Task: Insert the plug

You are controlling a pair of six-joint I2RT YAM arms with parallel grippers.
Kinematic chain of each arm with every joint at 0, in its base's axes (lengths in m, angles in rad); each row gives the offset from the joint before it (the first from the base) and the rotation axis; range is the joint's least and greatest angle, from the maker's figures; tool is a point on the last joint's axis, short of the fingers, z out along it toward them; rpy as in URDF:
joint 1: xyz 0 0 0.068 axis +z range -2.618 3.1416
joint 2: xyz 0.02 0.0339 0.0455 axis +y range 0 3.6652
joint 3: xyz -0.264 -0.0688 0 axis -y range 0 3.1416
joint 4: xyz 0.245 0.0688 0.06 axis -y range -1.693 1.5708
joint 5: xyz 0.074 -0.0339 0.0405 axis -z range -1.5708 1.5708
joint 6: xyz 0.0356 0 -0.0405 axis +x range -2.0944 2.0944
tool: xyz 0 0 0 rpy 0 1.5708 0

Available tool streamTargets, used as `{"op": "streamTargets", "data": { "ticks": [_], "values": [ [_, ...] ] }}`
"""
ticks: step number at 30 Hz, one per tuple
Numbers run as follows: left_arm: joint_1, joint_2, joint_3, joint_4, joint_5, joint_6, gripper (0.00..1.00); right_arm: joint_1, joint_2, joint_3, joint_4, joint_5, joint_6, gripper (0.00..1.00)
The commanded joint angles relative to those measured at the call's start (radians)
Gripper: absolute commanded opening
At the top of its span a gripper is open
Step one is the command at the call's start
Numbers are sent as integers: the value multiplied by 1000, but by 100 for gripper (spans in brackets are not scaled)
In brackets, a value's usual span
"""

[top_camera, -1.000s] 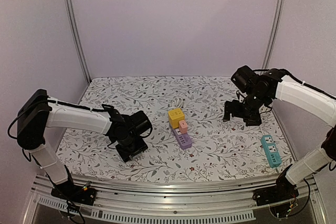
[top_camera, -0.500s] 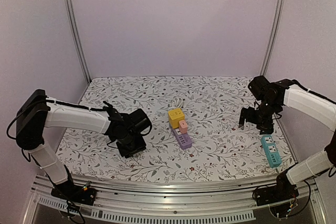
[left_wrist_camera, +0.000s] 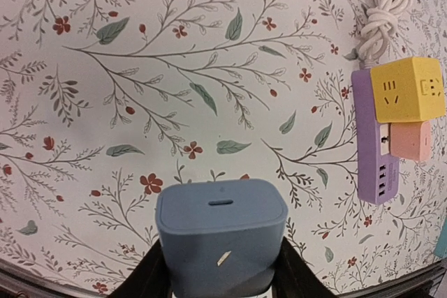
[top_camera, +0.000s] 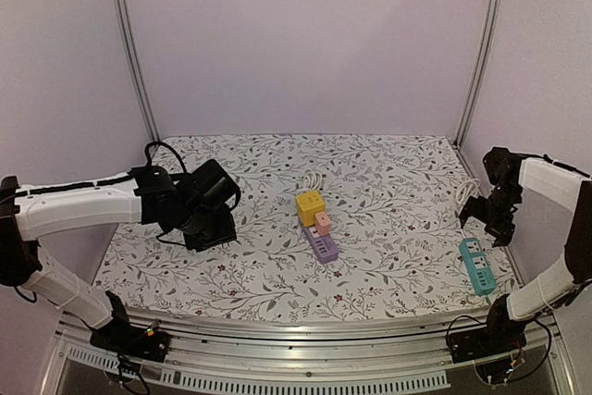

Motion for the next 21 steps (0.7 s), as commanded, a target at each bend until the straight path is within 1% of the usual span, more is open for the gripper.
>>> {"op": "streamTargets", "data": {
  "ticks": [1, 8, 13, 15, 16, 21],
  "values": [
    [16, -63, 6, -96, -74, 37, 8, -47, 37, -40, 71, -39, -55, 99],
    [19, -97, 10, -134, -93, 44, 8, -56, 132, -67, 144, -57, -75, 99],
    [21, -119, 8, -167, -109, 44, 8, -55, 195, -71, 161, -133, -105, 99],
    [22, -138, -2, -176, -117, 36, 8, -56, 196, -67, 161, -151, -112, 99],
    [23, -149, -9, -180, -118, 32, 8, -56, 191, -60, 155, -157, -111, 98],
    [32, -199, -45, -186, -123, 9, 8, -54, 148, -31, 120, -218, -101, 89]
  ]
}}
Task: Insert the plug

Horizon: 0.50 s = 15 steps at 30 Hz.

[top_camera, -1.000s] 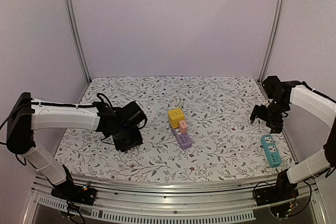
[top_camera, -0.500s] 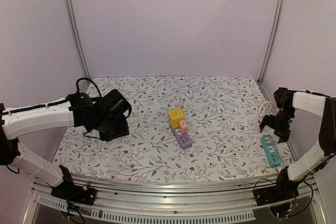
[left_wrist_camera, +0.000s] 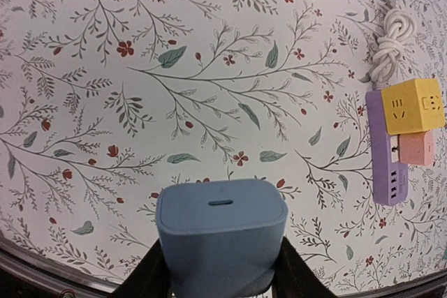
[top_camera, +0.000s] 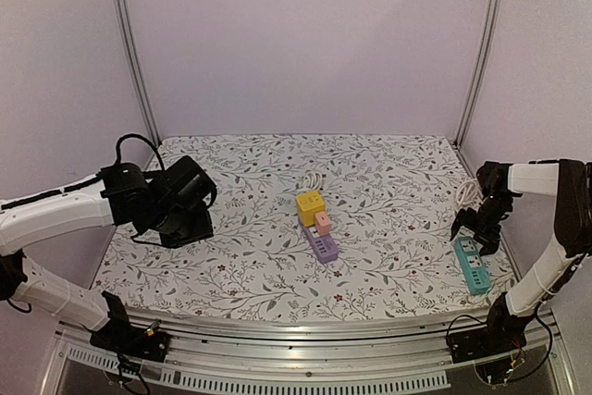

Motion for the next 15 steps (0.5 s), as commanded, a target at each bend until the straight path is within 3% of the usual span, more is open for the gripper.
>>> {"op": "streamTargets", "data": {
  "ticks": [1, 7, 15],
  "values": [
    [23, -40, -37, -31, -26, -22, 8, 3, -41, 27, -20, -83, -1, 87],
    [23, -31, -39, -22, -15, -21, 7, 47, -36, -2, -21, -112, 7, 75],
    [23, -30, -42, -17, -11, -21, 7, 142, -29, -7, -51, -85, 6, 72]
  ]
}}
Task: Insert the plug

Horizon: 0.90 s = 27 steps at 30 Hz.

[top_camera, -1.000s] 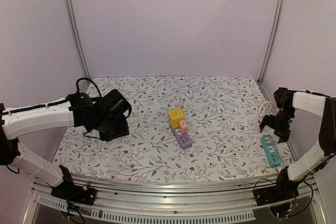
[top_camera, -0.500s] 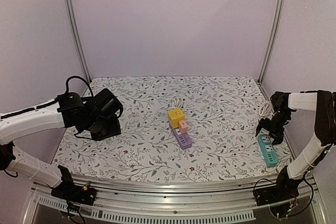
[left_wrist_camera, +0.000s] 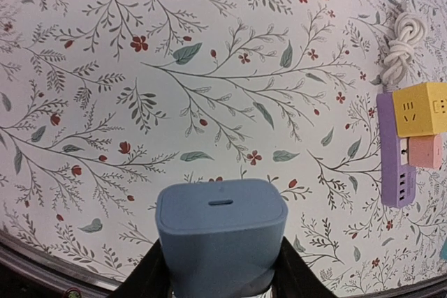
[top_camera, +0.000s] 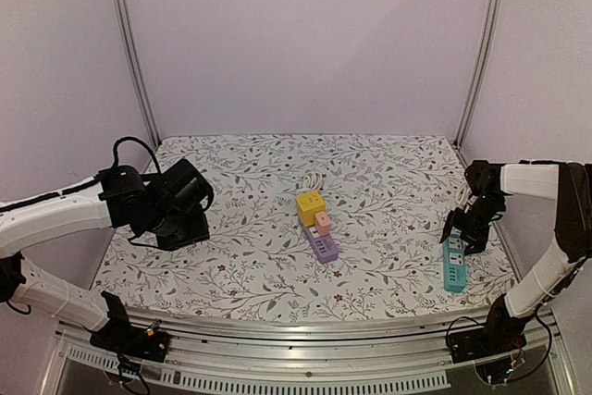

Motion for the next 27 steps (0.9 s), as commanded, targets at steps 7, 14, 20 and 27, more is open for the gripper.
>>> {"op": "streamTargets", "data": {
  "ticks": [7, 14, 20, 27],
  "values": [
    [14, -15, -21, -1, -12, -12, 6, 55, 26, -17, -25, -13, -20, 45],
    [14, -32, -28, -8, -17, -13, 5, 98, 53, 55, -45, 16, -20, 33],
    [14, -46, -22, -24, -32, -7, 5, 188, 151, 207, -62, 11, -12, 33],
    [14, -84, -19, -38, -48, 9, 4, 338, 358, 463, -84, -20, 20, 34]
  ]
}}
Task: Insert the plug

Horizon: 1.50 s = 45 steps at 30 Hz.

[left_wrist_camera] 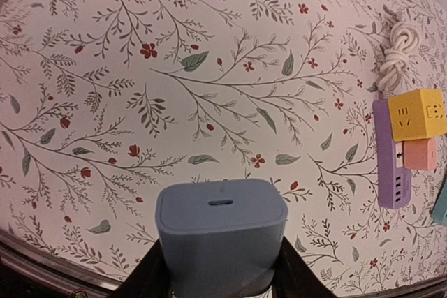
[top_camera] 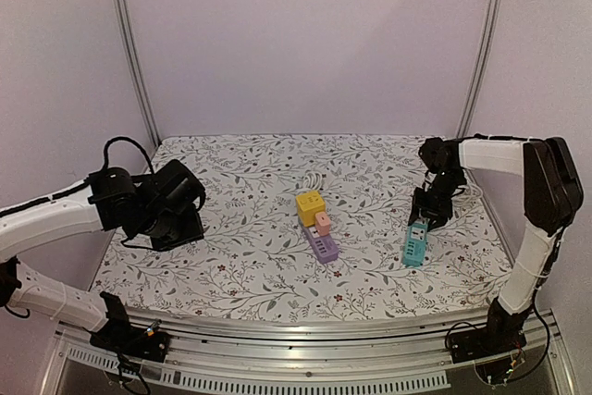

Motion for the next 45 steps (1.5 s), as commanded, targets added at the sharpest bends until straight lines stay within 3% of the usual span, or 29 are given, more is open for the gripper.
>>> {"op": "streamTargets", "data": {
  "ticks": [1, 8, 17, 26, 31, 38, 45],
  "values": [
    [13, -38, -1, -29, -32, 14, 4, 97, 127, 157, -16, -38, 24, 34],
    [13, -84, -3, -48, -45, 28, 3, 189, 278, 313, -53, -67, 48, 34],
    [11, -105, -4, -11, -38, 96, 3, 235, 292, 296, -59, -121, 69, 39],
    [-5, -155, 6, 75, -78, 257, 3, 235, 271, 336, -144, -77, 60, 70],
    [-5, -196, 20, 142, -69, 405, 3, 214, 234, 387, -206, -39, 51, 80],
    [-2, -236, 32, 327, 128, 574, 6, 175, 106, 400, -266, 27, 26, 89],
    [2, -228, 36, 536, 414, 618, 7, 162, -23, 452, -330, 31, -10, 90]
  ]
}}
